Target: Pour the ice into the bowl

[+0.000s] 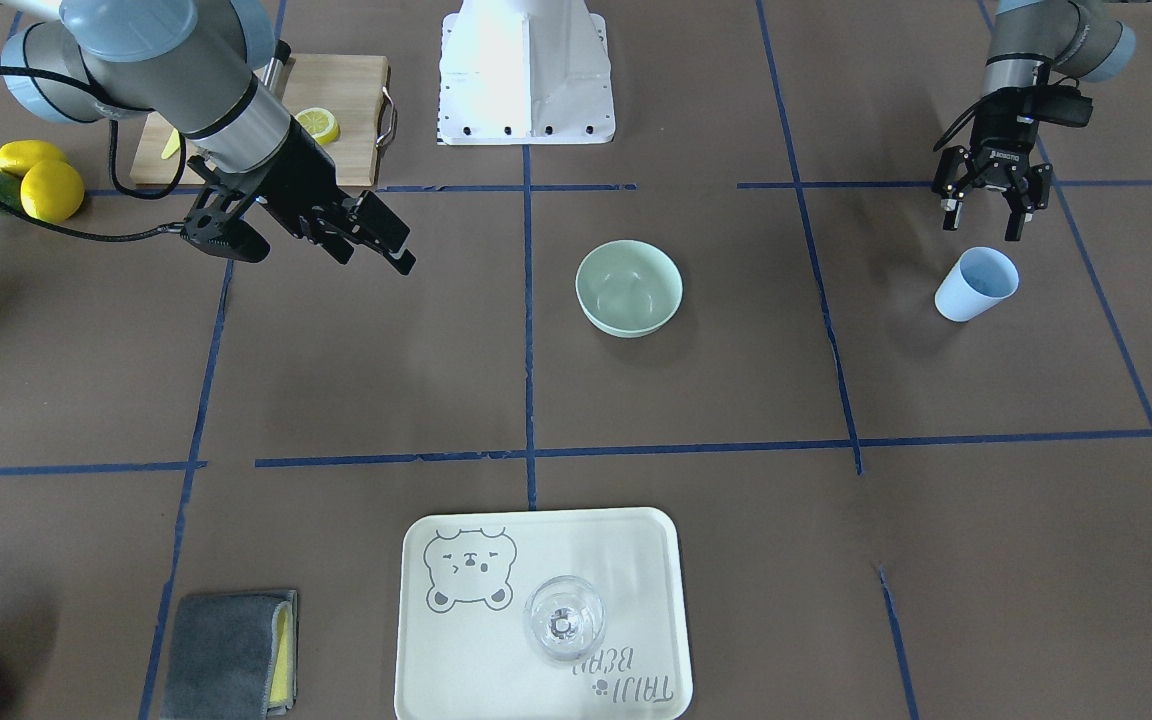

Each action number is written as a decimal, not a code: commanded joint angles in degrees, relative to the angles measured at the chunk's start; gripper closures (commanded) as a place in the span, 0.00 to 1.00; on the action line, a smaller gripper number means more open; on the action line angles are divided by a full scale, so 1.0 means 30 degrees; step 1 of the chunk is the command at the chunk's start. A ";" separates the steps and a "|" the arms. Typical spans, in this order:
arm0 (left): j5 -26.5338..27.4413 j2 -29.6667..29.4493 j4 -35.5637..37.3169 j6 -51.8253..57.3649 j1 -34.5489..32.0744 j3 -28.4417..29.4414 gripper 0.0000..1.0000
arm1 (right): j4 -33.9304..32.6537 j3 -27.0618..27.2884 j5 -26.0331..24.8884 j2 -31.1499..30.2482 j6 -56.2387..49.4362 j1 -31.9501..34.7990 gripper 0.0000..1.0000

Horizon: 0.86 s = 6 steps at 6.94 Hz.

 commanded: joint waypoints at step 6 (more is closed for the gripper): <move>0.3560 -0.3051 0.0471 0.0089 -0.0437 0.3377 0.01 | 0.0000 0.0190 -0.0026 -0.0401 0.0000 -0.0018 0.00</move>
